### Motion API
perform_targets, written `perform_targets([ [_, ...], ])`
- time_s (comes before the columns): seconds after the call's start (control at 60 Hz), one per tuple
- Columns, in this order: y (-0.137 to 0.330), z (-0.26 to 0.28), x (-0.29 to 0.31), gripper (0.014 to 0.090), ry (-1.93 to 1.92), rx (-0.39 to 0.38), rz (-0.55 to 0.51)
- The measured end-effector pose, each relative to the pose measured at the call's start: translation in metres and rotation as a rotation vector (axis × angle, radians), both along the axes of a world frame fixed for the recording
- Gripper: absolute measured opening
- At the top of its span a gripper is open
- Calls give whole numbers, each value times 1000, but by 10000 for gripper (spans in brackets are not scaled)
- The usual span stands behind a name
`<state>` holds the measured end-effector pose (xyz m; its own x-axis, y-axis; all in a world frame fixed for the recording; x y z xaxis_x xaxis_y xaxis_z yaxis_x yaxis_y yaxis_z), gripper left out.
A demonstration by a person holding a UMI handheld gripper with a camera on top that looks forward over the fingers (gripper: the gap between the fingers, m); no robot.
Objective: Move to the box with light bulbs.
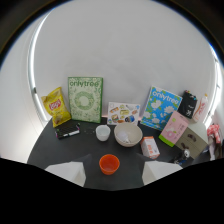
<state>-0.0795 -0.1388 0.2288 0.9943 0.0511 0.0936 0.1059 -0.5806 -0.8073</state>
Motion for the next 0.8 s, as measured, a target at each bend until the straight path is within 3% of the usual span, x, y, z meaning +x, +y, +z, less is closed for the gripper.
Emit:
perform_targets([
  [0.25, -11, 2, -7, 860, 2, 11, 3],
  [0.417, -30, -17, 1, 857, 0, -22, 10],
  [0.8, -56, -87, 124, 861, -60, -151, -57],
])
